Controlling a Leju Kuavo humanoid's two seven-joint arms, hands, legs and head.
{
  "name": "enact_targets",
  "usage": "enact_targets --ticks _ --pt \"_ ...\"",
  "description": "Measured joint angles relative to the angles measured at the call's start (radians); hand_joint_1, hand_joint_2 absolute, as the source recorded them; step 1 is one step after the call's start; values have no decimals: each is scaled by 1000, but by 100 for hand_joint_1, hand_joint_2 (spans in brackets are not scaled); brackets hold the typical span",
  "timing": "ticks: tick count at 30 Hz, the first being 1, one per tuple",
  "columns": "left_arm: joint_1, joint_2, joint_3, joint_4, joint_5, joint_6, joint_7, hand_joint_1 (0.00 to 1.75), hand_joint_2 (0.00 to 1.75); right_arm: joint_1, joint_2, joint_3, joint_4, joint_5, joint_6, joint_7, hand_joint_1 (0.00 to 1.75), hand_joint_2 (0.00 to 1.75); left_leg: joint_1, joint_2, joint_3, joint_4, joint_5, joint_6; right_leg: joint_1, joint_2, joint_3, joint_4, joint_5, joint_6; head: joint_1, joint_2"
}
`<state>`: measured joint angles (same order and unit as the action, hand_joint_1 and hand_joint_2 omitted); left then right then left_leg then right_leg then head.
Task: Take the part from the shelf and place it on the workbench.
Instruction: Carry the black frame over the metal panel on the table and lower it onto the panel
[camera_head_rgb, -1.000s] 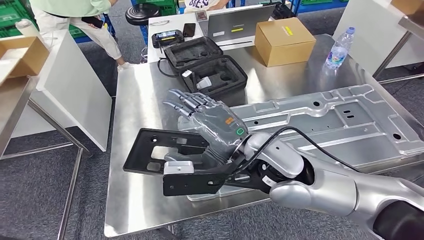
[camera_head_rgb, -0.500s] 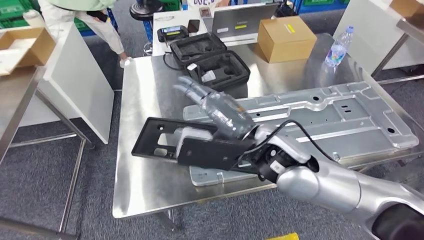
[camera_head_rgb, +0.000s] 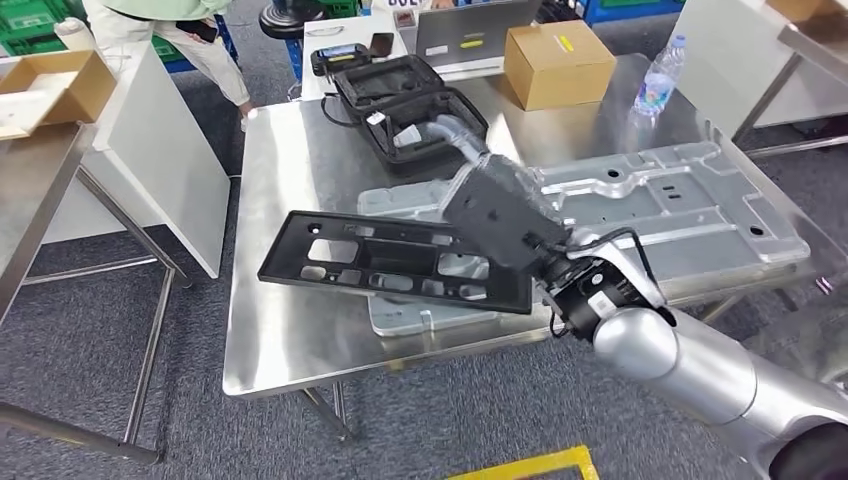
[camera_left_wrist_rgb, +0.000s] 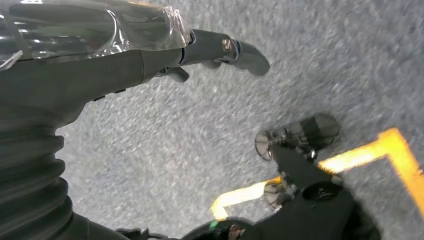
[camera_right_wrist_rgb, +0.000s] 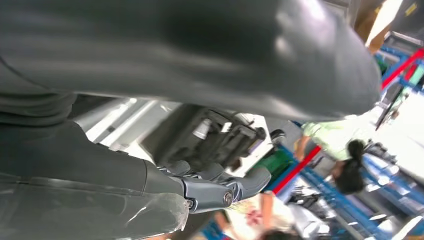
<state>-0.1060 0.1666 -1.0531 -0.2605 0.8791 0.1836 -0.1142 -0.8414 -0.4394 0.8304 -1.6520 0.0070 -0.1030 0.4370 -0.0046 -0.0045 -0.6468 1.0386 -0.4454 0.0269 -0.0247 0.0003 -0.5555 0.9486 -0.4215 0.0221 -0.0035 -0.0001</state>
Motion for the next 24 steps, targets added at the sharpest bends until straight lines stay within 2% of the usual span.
enact_targets --ticks 2,3,4,5,6,7,8,9,10,12,13,14,15,17,18,19,20,21,22,23,24 --pt "1 -4 1 0 1 0 -2 0 175 14 -6 -24 -1 -48 -45 2 0 0 7 0 -39 142 -97 -12 0 0 -26 1 20 -4 -2 0" --pt "1 -7 2 0 1 0 -2 0 175 23 -10 -36 -2 -75 -68 2 0 0 9 0 -46 198 -119 -15 0 0 -38 1 29 -3 -2 0" --pt "1 -10 3 0 2 0 -2 0 175 31 -15 -50 -2 -104 -89 2 0 0 11 0 -37 220 -117 -17 0 -1 -50 1 39 -1 -2 0" --pt "1 -12 4 0 2 0 -1 0 175 39 -20 -62 -2 -130 -106 2 0 0 11 0 -10 204 -98 -16 0 -1 -61 1 48 1 -2 0" --pt "1 -15 4 0 3 0 0 0 175 46 -25 -74 -2 -153 -119 2 0 0 11 0 35 151 -71 -14 0 -1 -71 2 57 4 -2 0" --pt "0 -16 4 0 3 0 1 0 175 51 -30 -86 -3 -171 -129 2 0 0 9 0 94 71 -50 -8 0 -1 -80 2 66 7 -2 0" --pt "-2 -17 5 0 3 0 2 0 175 54 -35 -97 -5 -181 -137 2 0 0 6 0 149 -14 -44 -1 1 -1 -86 2 74 12 -2 0" --pt "-4 -19 5 0 3 1 2 0 175 57 -39 -107 -7 -189 -144 2 0 0 1 0 188 -76 -43 5 0 -1 -90 0 83 17 -2 0" --pt "-5 -19 5 0 3 1 3 0 175 59 -42 -115 -9 -196 -152 3 0 0 -3 -1 210 -115 -47 11 -1 -1 -92 -3 92 23 -2 0" --pt "-7 -21 5 0 4 1 6 0 175 65 -48 -127 -10 -211 -166 4 0 0 -6 -1 205 -128 -35 20 -4 -2 -94 -11 108 36 -3 0" --pt "-7 -23 5 0 4 1 7 0 175 69 -51 -132 -10 -218 -171 4 0 0 -5 0 200 -132 -23 26 -4 -1 -98 -7 101 40 -3 0" --pt "-8 -24 5 0 4 2 9 0 175 72 -55 -137 -11 -224 -177 4 0 0 -2 2 191 -136 -10 33 -4 -1 -108 12 75 43 -3 0" --pt "-9 -26 5 0 4 2 10 0 175 76 -60 -143 -10 -231 -182 4 0 0 0 3 182 -139 3 39 -4 0 -123 54 31 45 -2 0" --pt "-9 -29 5 0 4 2 12 0 175 82 -67 -152 -10 -249 -192 2 0 0 -2 5 157 -138 24 44 -4 0 -163 199 -73 48 0 0" --pt "-9 -30 5 0 4 2 12 0 175 86 -69 -155 -11 -261 -196 -1 0 0 -2 5 144 -137 34 43 -4 0 -176 268 -100 50 1 0" --pt "-8 -32 5 0 5 3 12 0 175 91 -71 -158 -11 -274 -198 -3 0 0 -2 5 130 -135 44 42 -4 0 -177 312 -103 52 1 0" --pt "-8 -33 5 0 5 3 12 0 175 95 -73 -159 -11 -288 -199 -6 0 0 -2 5 117 -132 53 40 -5 0 -159 317 -85 53 1 0" --pt "-9 -34 5 0 6 3 12 0 175 97 -75 -162 -11 -300 -199 -11 0 0 -1 5 104 -128 60 38 -5 0 -122 282 -58 53 1 0" --pt "-9 -35 5 0 8 3 12 0 175 97 -76 -164 -11 -310 -198 -17 0 0 -1 5 92 -121 66 34 -6 0 -68 215 -39 54 1 0" --pt "-9 -36 5 0 8 3 12 0 175 95 -77 -166 -11 -317 -197 -22 0 0 -2 5 80 -111 69 30 -5 0 -11 136 -35 54 1 0" --pt "-9 -36 5 0 9 4 12 0 175 94 -78 -168 -11 -322 -196 -28 0 0 -3 4 70 -102 73 26 -3 1 33 68 -41 52 1 0"
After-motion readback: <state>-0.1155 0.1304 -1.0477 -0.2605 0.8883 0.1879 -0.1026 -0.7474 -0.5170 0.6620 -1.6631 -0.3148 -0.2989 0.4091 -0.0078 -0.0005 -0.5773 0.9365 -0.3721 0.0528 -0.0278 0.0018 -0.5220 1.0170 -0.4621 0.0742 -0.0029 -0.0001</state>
